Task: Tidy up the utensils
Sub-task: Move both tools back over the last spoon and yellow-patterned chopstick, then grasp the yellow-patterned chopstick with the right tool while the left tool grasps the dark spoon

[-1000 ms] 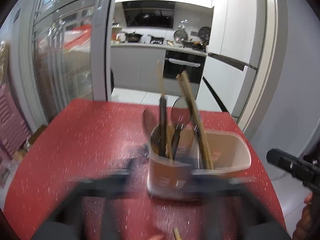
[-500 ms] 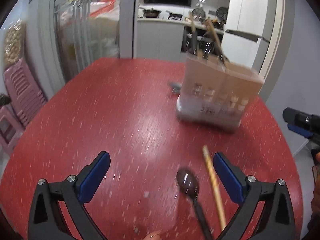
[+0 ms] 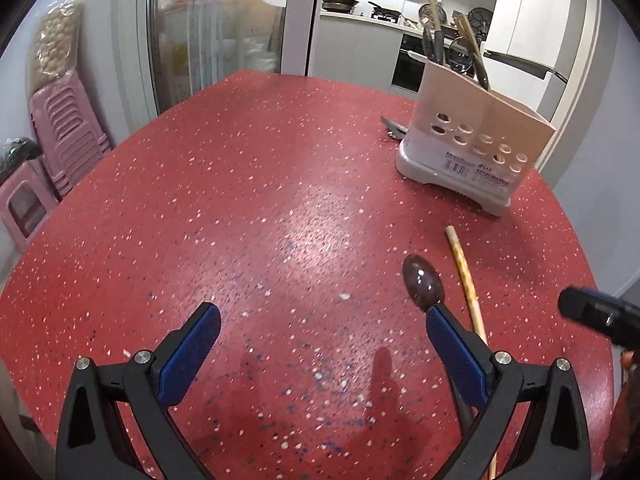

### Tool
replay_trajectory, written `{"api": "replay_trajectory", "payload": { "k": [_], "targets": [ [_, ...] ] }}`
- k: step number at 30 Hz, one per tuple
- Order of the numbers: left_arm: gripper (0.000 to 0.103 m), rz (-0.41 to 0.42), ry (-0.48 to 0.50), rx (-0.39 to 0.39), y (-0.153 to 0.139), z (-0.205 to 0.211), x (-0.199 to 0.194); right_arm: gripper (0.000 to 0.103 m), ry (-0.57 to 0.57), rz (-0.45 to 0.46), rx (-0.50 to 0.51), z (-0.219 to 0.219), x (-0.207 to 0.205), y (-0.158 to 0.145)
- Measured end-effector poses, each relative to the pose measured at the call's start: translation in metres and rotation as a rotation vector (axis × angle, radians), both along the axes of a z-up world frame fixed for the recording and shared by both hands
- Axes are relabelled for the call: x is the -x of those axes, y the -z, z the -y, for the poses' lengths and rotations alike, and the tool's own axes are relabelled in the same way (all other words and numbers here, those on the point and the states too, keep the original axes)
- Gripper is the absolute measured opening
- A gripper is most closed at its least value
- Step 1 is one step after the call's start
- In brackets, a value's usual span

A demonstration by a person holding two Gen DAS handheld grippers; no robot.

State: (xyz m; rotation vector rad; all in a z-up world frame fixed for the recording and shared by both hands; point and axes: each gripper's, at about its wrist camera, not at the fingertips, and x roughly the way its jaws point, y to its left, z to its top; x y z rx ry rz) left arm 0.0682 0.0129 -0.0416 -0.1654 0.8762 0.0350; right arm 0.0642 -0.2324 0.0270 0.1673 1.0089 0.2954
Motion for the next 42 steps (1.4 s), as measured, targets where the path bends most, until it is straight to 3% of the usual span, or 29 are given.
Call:
{"api": "replay_trajectory", "payload": {
  "k": [8, 16, 23, 27, 33, 42],
  "targets": [
    [0.103, -0.023, -0.001, 0.021, 0.008, -0.006, 0.014, 0.103, 0.001, -0.084, 0.023, -0.011, 0.003, 0.026],
    [0.103, -0.076, -0.049, 0.019, 0.012, -0.019, 0.012, 0.101, -0.017, -0.088, 0.070, -0.030, -0.011, 0.026],
    [0.103, -0.101, -0.059, 0.009, 0.014, -0.023, 0.011, 0.083, -0.045, -0.126, 0.121, -0.045, -0.024, 0.031],
    [0.103, -0.107, -0.068, 0.010, 0.015, -0.026, 0.010, 0.077, -0.057, -0.139, 0.152, -0.051, -0.027, 0.033],
    [0.103, -0.112, -0.065, 0.004, 0.015, -0.025, 0.011, 0.071, -0.073, -0.127, 0.223, -0.064, -0.028, 0.033],
    [0.103, -0.118, -0.057, -0.005, 0.014, -0.015, 0.009, 0.049, -0.103, -0.102, 0.318, -0.073, -0.026, 0.033]
  ]
}}
